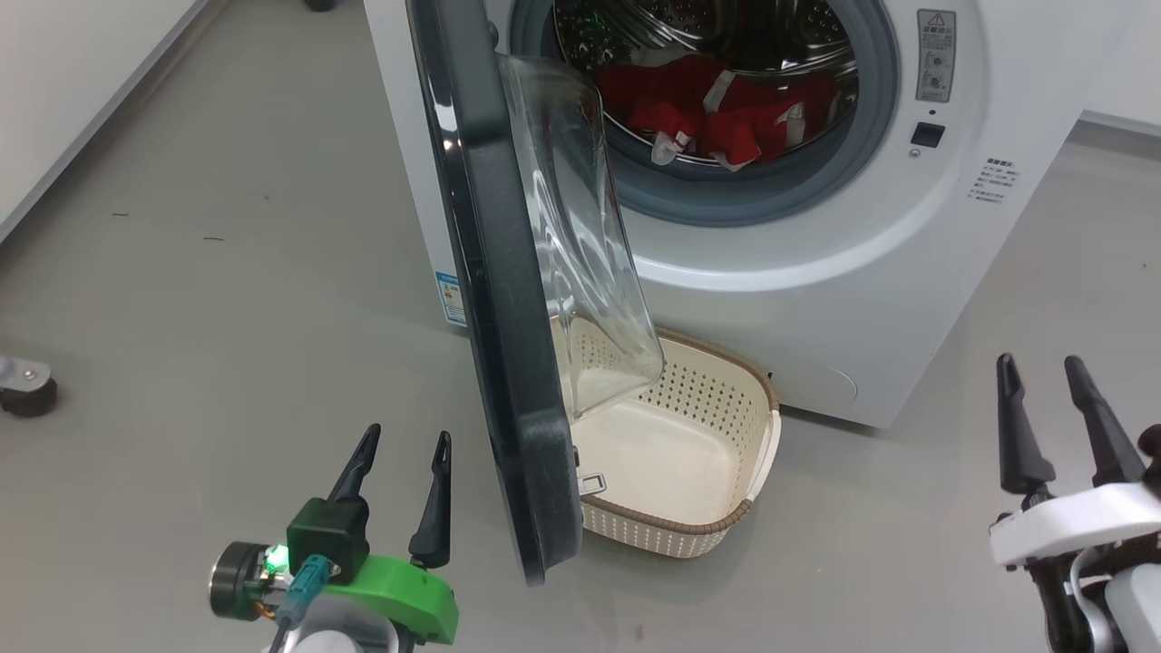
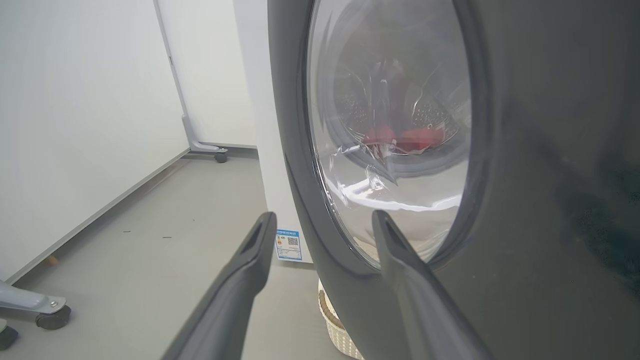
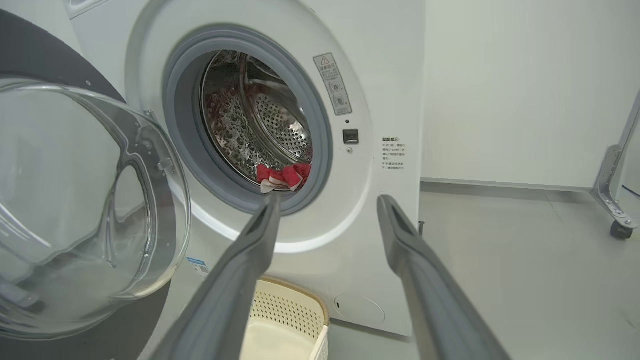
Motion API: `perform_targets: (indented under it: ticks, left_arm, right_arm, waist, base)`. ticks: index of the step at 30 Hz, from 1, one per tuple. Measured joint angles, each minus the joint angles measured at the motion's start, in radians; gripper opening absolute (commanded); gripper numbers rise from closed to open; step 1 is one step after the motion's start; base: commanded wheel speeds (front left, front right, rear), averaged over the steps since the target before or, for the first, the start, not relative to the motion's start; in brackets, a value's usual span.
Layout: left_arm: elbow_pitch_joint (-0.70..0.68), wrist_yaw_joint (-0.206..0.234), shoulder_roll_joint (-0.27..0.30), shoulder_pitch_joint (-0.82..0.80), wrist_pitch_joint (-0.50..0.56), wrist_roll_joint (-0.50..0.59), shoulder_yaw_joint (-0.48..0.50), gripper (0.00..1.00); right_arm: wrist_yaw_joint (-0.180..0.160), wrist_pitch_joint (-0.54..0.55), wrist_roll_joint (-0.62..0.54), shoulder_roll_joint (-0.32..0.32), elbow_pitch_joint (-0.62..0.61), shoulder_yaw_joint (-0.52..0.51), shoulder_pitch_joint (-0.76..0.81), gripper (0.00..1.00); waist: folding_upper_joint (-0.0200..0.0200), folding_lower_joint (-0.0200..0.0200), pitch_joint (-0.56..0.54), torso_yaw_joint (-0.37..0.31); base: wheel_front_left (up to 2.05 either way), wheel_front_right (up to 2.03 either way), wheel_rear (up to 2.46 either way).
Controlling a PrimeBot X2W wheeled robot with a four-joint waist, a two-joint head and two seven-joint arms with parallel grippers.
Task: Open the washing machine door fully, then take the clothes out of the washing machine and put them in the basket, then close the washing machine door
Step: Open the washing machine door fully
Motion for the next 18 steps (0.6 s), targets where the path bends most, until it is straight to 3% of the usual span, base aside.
perform_targets:
  ticks: [8, 18]
  left_arm:
    - [0.004, 0.0, 0.0, 0.001, 0.0, 0.0, 0.008, 1.0]
    - [0.009, 0.0, 0.0, 0.005, 0.0, 0.0, 0.007, 1.0]
  right_arm:
    - [-0.095, 0.015, -0.173, 0.026, -0.031, 0.012, 0.063, 1.0]
    - [-0.11, 0.015, -0.26, 0.123, -0.062, 0.016, 0.137, 1.0]
  waist:
    - [0.0, 0.0, -0.004, -0.004]
    - [0.0, 0.0, -0.007, -0.006]
  base:
    - [0.0, 0.0, 0.0]
    - [0.0, 0.0, 0.0]
